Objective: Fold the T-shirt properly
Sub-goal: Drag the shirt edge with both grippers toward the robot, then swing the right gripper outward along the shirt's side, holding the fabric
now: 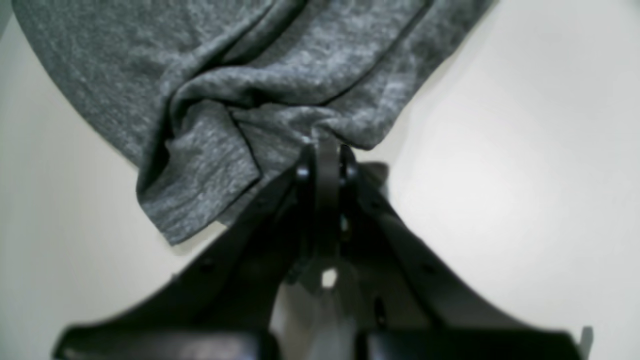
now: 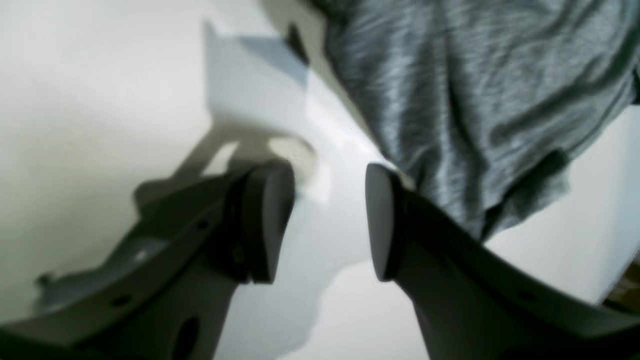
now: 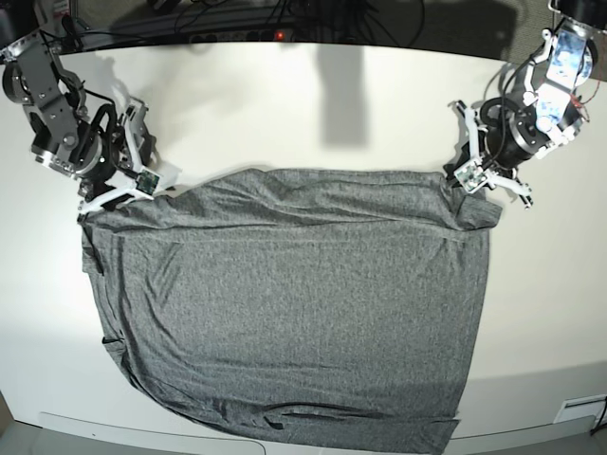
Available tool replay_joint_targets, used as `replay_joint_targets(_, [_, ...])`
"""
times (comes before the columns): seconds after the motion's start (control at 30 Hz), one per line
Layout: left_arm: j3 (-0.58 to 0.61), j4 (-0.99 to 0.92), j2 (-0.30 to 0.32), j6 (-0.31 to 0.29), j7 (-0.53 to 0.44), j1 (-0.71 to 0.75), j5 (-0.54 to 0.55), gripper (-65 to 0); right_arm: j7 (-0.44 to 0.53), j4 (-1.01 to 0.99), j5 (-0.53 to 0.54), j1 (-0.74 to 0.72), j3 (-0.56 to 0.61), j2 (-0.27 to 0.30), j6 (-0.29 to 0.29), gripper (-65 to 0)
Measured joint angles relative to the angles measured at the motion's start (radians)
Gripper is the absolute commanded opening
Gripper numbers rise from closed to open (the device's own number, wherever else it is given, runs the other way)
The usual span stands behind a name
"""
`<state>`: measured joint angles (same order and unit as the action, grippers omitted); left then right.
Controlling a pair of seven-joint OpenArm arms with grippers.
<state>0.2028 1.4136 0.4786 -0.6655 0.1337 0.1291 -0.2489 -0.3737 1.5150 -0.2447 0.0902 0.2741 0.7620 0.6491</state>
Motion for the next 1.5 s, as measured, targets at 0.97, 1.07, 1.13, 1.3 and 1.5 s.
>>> replay_joint_targets(0.97, [0.000,0.000,0.000,0.000,-0.001,0.000,0.007,-65.0,-0.024,-0.233,0.004,-0.185,0.074,-0.003,0.014,-65.0])
replay_joint_targets(1.07, [0.000,0.000,0.000,-0.001,0.011,0.001,0.038,-65.0,-0.024,-0.233,0.003,-0.184,0.074,-0.003,-0.040,-65.0])
replay_joint_targets(1.13, [0.000,0.000,0.000,-0.001,0.050,0.000,0.106,-65.0,-0.024,-0.233,0.004,-0.185,0.074,0.000,-0.064,-65.0])
replay_joint_targets(1.3, [0.002,0.104,0.055,-0.023,0.111,0.069,0.228,-65.0,-0.064,-0.188,0.227,-0.144,0.076,0.090,-0.058,-65.0])
replay_joint_targets(1.5, [-0.119,0.270,0.093,0.012,0.155,0.117,0.359,-65.0,-0.117,-0.166,0.335,-0.141,-0.003,0.149,-0.055,-65.0])
